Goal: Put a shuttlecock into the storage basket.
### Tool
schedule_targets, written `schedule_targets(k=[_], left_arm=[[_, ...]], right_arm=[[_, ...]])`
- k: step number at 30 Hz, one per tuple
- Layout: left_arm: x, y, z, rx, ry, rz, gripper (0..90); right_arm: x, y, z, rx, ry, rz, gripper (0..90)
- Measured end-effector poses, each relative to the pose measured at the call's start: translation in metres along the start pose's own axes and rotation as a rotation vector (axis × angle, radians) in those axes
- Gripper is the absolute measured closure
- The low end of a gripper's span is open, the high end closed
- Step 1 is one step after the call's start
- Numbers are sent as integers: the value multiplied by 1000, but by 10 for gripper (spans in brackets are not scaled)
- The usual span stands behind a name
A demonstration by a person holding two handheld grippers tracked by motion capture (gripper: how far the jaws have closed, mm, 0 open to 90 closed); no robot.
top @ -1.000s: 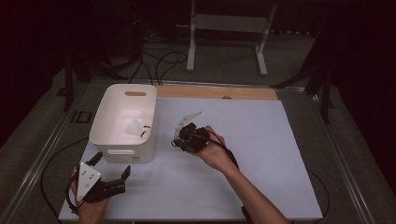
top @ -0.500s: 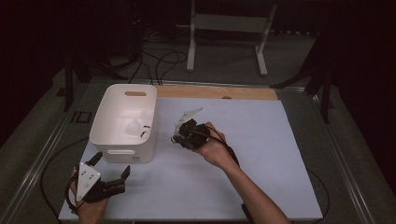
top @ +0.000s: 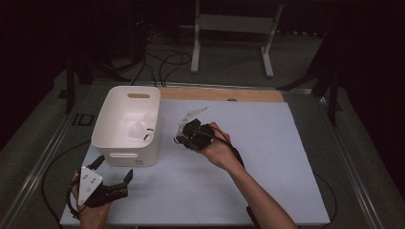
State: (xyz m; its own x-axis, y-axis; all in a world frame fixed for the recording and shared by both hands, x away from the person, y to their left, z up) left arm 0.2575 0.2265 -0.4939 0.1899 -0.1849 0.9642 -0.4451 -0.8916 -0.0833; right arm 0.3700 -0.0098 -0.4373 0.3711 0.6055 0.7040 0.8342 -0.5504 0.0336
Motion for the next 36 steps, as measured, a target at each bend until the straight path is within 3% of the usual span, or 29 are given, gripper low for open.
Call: schedule_targets(k=[36], left_arm=[[0,0,0,-1,-1,1,5]], right_arm=[[19,-4,-7,-2,44,-8,876]])
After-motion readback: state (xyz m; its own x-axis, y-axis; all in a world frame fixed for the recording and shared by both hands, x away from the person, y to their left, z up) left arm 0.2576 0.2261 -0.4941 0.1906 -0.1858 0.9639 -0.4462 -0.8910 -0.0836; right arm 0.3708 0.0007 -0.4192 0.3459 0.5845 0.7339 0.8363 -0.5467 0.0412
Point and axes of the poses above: each handheld gripper's, and its own axes: z roughly forward along the jaws, x roughly out of its top, y roughly to its right, the point moved 6 cm from there along z, roughly forward along the jaws, and after that the axes turned 4 degrees about -x, right-handed, at the moved point
